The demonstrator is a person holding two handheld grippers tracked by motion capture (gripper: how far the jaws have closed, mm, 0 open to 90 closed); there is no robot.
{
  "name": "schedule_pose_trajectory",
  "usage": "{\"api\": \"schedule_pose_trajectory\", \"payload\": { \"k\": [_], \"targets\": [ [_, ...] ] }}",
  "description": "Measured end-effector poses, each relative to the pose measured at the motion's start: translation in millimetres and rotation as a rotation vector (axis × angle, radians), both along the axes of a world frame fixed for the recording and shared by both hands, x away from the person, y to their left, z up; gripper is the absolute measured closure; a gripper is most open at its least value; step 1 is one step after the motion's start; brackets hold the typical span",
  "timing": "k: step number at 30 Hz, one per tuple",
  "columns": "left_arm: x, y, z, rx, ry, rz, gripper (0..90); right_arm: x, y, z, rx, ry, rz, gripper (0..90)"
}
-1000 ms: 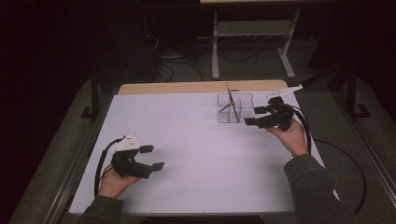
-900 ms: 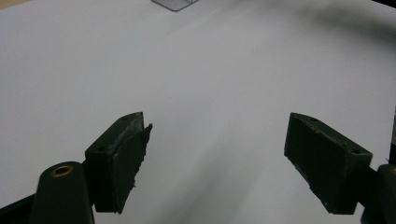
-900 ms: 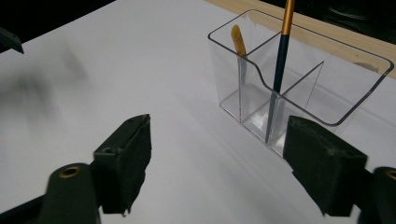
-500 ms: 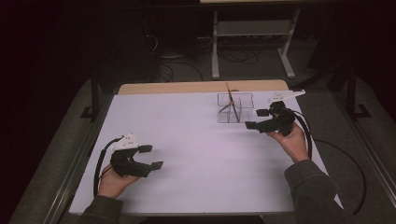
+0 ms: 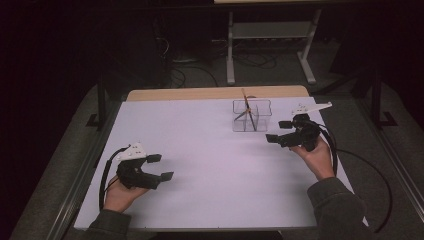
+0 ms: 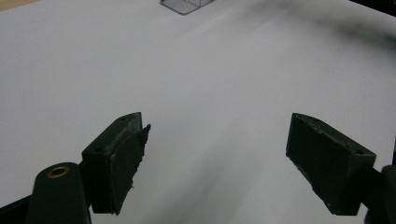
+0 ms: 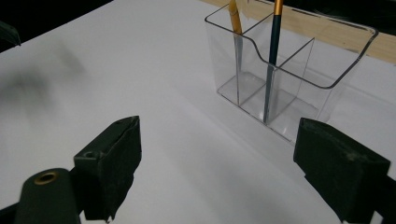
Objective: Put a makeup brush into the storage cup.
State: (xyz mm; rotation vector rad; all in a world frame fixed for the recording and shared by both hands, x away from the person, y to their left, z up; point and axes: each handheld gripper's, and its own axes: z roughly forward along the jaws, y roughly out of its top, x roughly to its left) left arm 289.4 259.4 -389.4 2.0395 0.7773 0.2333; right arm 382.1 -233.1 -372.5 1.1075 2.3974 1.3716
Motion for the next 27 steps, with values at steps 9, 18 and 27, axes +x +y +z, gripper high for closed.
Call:
{"api": "schedule_pose_trajectory", "payload": {
  "k": [9,18,27],
  "targets": [
    [-1.6,4.9,1.5,0.018,-0.008,0.014,18.7,-11.5,-2.5,2.4,0.007,-0.025,-0.006,14.3],
    [-4.2,6.5,2.5,0.028,-0.011,0.022,18.8,-22.5,-1.3,-1.8,-0.001,-0.03,0.0,14.3],
    [-5.5,5.6,4.5,0.045,-0.016,0.016,19.4,-30.1,-1.8,-6.8,0.001,-0.023,0.002,14.4]
  ]
}}
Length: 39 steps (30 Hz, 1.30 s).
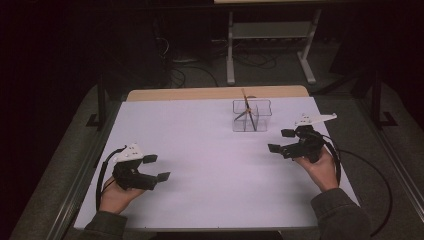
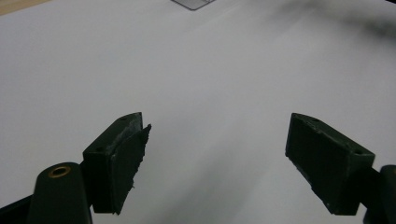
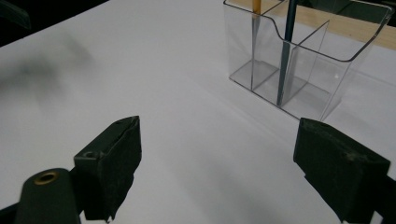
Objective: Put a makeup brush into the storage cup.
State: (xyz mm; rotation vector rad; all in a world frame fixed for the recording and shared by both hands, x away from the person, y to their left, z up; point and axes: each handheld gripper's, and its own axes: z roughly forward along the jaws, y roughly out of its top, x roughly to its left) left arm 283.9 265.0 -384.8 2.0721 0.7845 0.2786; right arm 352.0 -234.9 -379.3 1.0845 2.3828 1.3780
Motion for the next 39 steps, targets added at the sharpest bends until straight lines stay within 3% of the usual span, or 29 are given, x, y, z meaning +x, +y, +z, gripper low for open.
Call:
{"api": "schedule_pose_trajectory", "payload": {
  "k": [11,21,39],
  "targets": [
    [-2.5,-4.3,-2.0,-0.004,0.003,-0.004,19.5,-11.6,5.3,-5.5,0.016,-0.002,0.028,14.3],
    [-6.3,-4.0,-3.4,-0.006,-0.004,-0.009,19.7,-21.7,8.4,-14.2,-0.004,-0.002,0.028,14.4],
    [-8.7,-4.0,-7.4,0.003,0.002,-0.013,19.8,-37.8,-0.4,-23.6,0.017,-0.011,0.015,14.5]
  ]
}}
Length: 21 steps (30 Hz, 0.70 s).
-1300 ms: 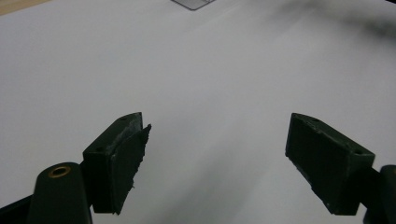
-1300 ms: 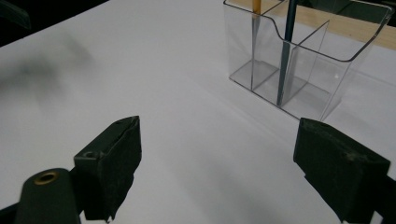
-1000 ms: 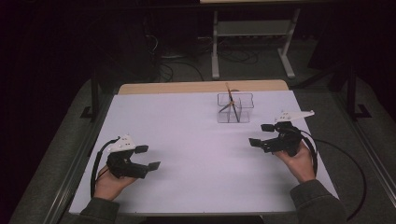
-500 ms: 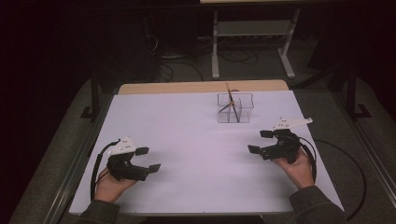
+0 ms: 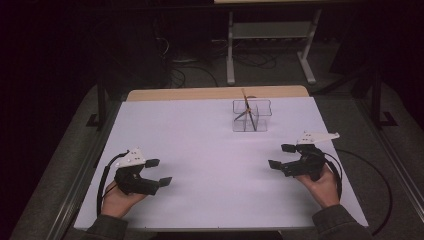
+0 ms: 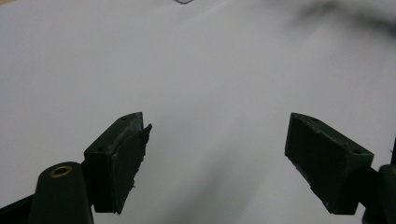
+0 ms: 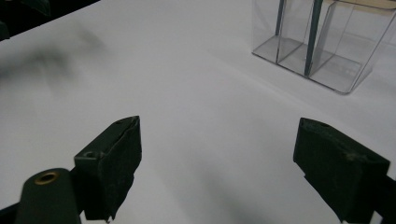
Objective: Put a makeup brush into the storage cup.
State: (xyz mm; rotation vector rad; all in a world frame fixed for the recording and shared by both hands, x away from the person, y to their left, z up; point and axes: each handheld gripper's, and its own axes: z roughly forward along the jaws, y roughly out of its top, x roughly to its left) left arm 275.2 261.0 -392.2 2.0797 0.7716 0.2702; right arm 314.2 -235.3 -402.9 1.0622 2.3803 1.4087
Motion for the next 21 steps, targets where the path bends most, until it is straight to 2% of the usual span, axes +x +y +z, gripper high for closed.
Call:
{"api": "schedule_pose_trajectory", "payload": {
  "k": [5,21],
  "targets": [
    [-0.6,0.0,-1.5,0.003,0.005,0.001,19.8,-4.3,-1.9,-3.4,0.007,0.016,-0.007,14.5],
    [-5.5,1.9,-6.0,-0.004,0.015,-0.004,20.0,-17.1,-2.1,-7.3,0.006,0.004,0.003,14.4]
  ]
}}
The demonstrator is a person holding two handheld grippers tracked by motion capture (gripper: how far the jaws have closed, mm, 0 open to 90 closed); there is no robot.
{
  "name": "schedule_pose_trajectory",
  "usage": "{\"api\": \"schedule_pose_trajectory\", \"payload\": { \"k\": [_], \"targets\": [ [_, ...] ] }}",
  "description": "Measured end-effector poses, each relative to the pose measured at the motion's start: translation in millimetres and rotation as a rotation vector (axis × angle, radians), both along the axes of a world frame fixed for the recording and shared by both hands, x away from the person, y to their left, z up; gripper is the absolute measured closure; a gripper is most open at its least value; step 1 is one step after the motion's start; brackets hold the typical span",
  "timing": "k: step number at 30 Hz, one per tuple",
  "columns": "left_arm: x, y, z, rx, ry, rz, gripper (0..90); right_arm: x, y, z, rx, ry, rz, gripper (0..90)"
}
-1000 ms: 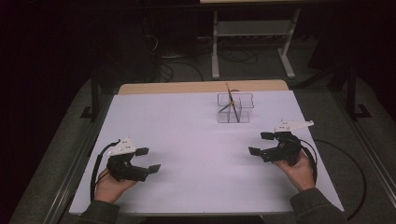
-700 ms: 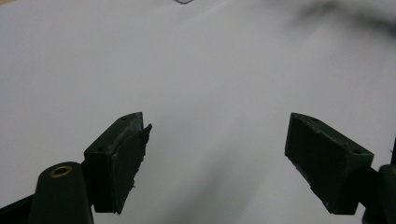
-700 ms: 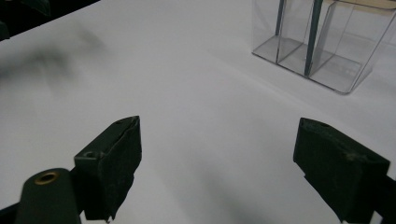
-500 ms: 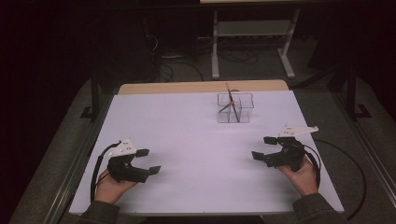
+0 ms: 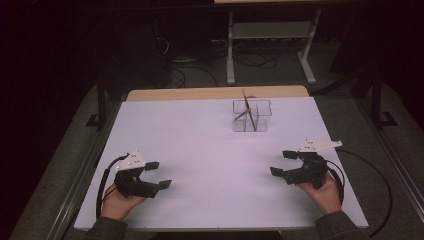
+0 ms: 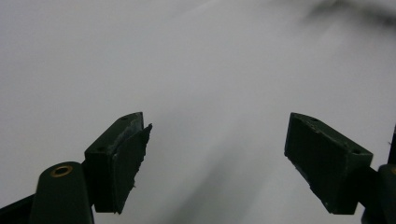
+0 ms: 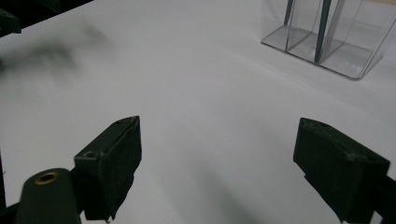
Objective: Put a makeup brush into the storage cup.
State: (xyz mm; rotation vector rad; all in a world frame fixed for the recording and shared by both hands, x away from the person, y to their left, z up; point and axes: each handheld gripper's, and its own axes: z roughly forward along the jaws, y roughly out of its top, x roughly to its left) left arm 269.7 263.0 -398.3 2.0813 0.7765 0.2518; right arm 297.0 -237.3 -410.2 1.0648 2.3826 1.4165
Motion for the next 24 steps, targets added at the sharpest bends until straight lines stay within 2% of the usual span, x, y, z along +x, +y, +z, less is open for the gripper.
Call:
{"api": "schedule_pose_trajectory", "payload": {
  "k": [3,9,15,24],
  "targets": [
    [-0.9,-0.5,-1.1,0.003,-0.001,-0.011,20.0,-1.5,-0.9,-0.3,0.004,0.003,0.003,14.4],
    [-2.1,0.8,-4.4,-0.008,0.014,-0.001,19.9,-6.2,-3.8,-2.8,0.007,-0.002,-0.004,14.5],
    [-2.4,0.6,-6.5,-0.007,0.008,-0.007,19.9,-12.0,-6.6,-6.9,0.014,0.008,-0.011,14.3],
    [-4.5,0.1,-6.7,-0.01,-0.003,-0.014,19.6,-20.0,-8.8,-6.8,0.029,-0.002,-0.003,14.3]
  ]
}}
